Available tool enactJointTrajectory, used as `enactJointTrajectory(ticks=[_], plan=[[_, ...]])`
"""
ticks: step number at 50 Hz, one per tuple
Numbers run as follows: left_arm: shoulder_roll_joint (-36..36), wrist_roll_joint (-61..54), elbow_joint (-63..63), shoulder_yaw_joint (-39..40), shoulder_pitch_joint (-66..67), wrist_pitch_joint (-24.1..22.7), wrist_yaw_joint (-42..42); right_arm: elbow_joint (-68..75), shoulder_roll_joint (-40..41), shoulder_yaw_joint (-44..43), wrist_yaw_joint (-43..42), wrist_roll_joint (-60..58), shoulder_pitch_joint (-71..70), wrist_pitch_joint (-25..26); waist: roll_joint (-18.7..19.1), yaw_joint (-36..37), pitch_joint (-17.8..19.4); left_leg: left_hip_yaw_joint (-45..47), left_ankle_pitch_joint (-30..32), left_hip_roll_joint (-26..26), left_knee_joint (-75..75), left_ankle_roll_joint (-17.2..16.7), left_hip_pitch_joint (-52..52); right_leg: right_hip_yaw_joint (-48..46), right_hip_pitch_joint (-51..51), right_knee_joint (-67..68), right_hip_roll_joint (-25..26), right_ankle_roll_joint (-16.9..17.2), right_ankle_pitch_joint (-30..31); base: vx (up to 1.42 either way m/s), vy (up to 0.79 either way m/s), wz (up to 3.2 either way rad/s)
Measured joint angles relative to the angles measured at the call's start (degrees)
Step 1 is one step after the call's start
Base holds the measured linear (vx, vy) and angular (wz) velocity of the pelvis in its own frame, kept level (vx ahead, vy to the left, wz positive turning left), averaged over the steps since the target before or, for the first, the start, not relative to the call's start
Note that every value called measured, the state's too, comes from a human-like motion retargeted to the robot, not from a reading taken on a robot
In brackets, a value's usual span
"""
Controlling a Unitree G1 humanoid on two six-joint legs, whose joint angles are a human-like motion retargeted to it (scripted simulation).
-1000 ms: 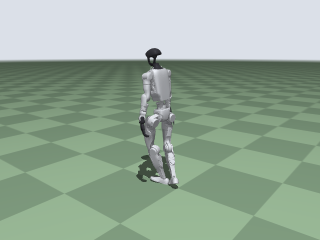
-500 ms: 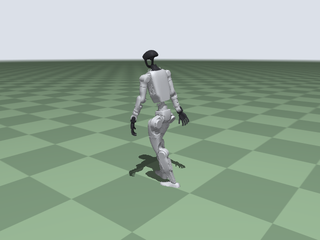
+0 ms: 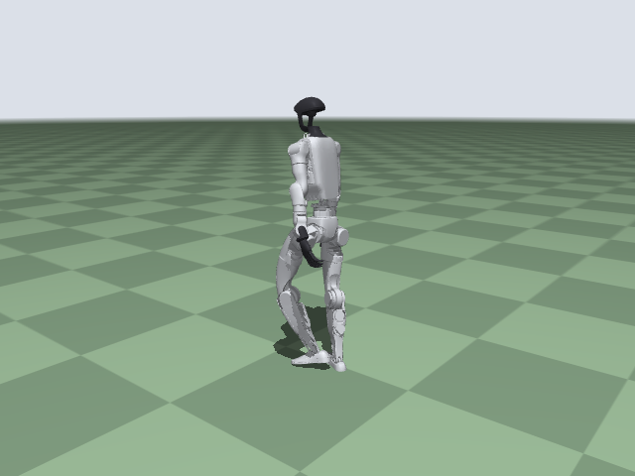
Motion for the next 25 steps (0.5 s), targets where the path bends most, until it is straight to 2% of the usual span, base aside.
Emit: enactJointTrajectory(ticks=[1,2,3,4,6,8,10,13,15,19,25], plan=[[-0.31,-0.57,-0.47,0.2,-0.2,-0.25,0.12,-0.9,0.2,0.29,0.4,-0.14,0.15,-0.32,0.04,-0.47,-0.11,-1.92,4.42,-2.11,-6.42,-1.88,1.2,-0.54,0.32,0.06,-0.06,0.2,-0.31,0.16,0.32,0.88],[-0.64,-1.17,-0.99,0.32,-0.46,-0.53,0.15,-1.67,0.35,0.56,0.9,-0.31,0.26,-0.58,-0.15,-1.1,-0.16,-3.41,6.02,-3.75,-9.77,-2.41,2.11,-1.3,0.79,0.1,-0.37,0.44,-0.64,0.22,0.07,0.54],[-0.99,-1.83,-1.6,0.28,-0.81,-0.85,-0.02,-2.17,0.4,0.81,1.59,-0.55,0.29,-0.75,-0.82,-2.07,-0.08,-4.04,1.97,-4.45,-7.0,-0.26,2.47,-2.48,1.56,0.09,-1.18,0.76,-0.99,0.19,0.05,0.31],[-1.52,-2.45,-2.23,0.46,-1.01,-1.03,0.07,-2.51,0.45,1.14,2.16,-1.01,0.52,-0.84,-1.0,-2.17,-0.32,-3.15,0.82,-4.51,-8.12,0.46,3.43,-2.62,1.74,0.53,-1.71,1.17,-0.86,0.16,0.08,-0.1],[-2.53,-3.66,-3.86,1.04,-1.27,-1.25,0.72,-2.83,0.71,1.73,2.59,-2.18,1.08,-0.88,-0.47,-2.07,-0.89,-2.45,1.8,-4.83,-12.6,0.46,5.83,-2.35,1.26,2.62,-1.65,1.49,0.73,0.26,0.18,-0.58],[-3.52,-5.28,-6.27,1.12,-1.81,-2.06,1.71,-2.64,0.79,1.81,1.54,-3.02,1.1,-1.0,0.53,-2.27,-0.85,-3.36,3.74,-4.68,-15.13,0.36,6.85,-1.95,-1.7,8.96,-2.47,1.81,5.1,0.18,0.2,-0.66],[-3.87,-7.78,-8.82,0.03,-2.4,-3.97,2.85,-2.08,0.77,1.81,-0.56,-2.81,0.98,-1.21,1.98,-1.99,0.29,-3.06,5.69,-2.68,-16.53,0.46,8.19,-0.11,-7.28,20.52,-3.63,2.39,11.95,0.12,0.11,-0.86],[-3.26,-10.36,-11.8,-2.25,-3.33,-6.23,3.47,-0.92,0.16,1.63,-2.59,-1.93,1.75,-1.67,2.43,-2.23,0.98,-2.24,7.17,-1.33,-17.13,0.46,9.73,-1.72,-12.97,31.34,-5.42,-0.41,21.11,0.18,0.04,-0.74],[-2.9,-10.26,-13.23,-3.0,-4.42,-6.37,3.81,0.5,-0.22,0.44,-3.06,-1.87,2.56,-1.88,1.45,-2.5,1.15,-1.08,7.1,-1.54,-15.93,0.46,10.1,-2.92,-14.83,29.84,-6.02,-0.3,21.93,0.21,-0.02,-0.39],[-2.54,-9.28,-15.22,-4.28,-5.77,-6.25,4.93,5.88,-1.2,-2.99,-2.54,-0.14,4.91,-0.31,-1.83,-2.62,2.9,-1.9,7.82,-3.55,-11.37,0.46,12.2,0.47,-15.37,16.95,-4.43,-0.48,21.42,0.36,-0.15,0.07],[-1.93,-9.27,-15.49,-4.32,-6.38,-6.91,3.89,13.16,-2.56,-4.95,1.65,1.8,8.21,2.1,-6.21,-2.21,5.37,-3.45,1.96,-3.96,0.14,0.46,15.32,3.54,-12.35,2.36,-3.24,-3.74,21.83,0.55,-0.26,-0.03]])
